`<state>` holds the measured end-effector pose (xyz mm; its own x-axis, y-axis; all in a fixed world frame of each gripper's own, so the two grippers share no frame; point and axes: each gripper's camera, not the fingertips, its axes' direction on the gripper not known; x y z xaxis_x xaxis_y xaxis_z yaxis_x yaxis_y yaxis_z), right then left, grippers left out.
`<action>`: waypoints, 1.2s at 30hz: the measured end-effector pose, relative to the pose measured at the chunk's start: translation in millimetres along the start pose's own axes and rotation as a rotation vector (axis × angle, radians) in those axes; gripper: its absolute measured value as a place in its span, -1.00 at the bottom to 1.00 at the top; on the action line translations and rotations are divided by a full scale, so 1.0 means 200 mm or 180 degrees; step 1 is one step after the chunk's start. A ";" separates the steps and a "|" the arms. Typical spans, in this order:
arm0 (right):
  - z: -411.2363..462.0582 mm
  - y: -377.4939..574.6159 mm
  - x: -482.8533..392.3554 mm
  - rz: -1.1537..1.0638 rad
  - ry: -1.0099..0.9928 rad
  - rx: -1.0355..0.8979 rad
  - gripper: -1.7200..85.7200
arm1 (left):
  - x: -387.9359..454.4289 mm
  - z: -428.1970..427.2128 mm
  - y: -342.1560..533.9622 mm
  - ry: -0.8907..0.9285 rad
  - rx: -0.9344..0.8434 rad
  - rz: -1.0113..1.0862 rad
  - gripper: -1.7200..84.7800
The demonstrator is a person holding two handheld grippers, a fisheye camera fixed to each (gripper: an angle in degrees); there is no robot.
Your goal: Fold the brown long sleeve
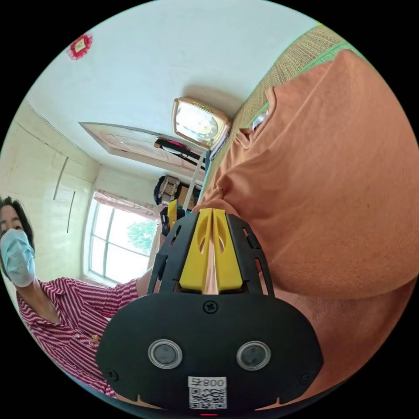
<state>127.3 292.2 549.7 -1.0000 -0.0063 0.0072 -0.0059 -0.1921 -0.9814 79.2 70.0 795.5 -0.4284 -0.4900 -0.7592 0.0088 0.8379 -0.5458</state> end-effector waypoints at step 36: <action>-0.32 -0.32 0.36 0.0155 0.1599 0.0228 -0.96 | 0.44 0.40 0.13 -0.1565 0.0114 0.0498 -0.96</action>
<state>55.0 366.0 600.7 -0.8793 0.4524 -0.1488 0.0238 -0.2703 -0.9625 113.7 28.5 685.7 0.0558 -0.4220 -0.9049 0.0735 0.9056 -0.4177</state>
